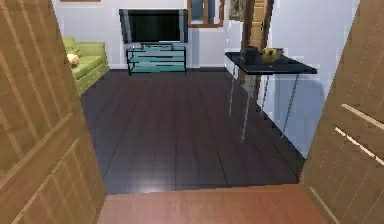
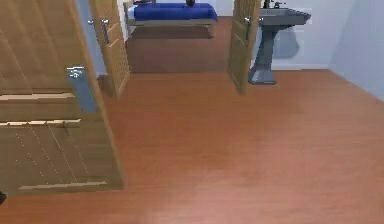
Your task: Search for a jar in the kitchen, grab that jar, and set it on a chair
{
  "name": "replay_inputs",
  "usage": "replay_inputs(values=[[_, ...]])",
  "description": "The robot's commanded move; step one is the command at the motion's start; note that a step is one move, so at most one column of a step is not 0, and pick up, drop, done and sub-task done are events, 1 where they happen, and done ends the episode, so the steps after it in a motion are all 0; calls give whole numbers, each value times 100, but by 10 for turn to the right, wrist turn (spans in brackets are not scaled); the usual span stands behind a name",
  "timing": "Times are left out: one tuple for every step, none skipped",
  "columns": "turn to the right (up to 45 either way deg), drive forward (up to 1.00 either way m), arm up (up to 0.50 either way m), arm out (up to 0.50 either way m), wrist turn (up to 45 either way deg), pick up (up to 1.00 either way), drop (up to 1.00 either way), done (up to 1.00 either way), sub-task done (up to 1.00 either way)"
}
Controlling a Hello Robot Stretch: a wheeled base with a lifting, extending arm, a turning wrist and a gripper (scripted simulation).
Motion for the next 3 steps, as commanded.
replay_inputs(values=[[0,100,0,0,0,0,0,0,0],[0,100,0,0,0,0,0,0,0],[-30,0,0,0,0,0,0,0,0]])
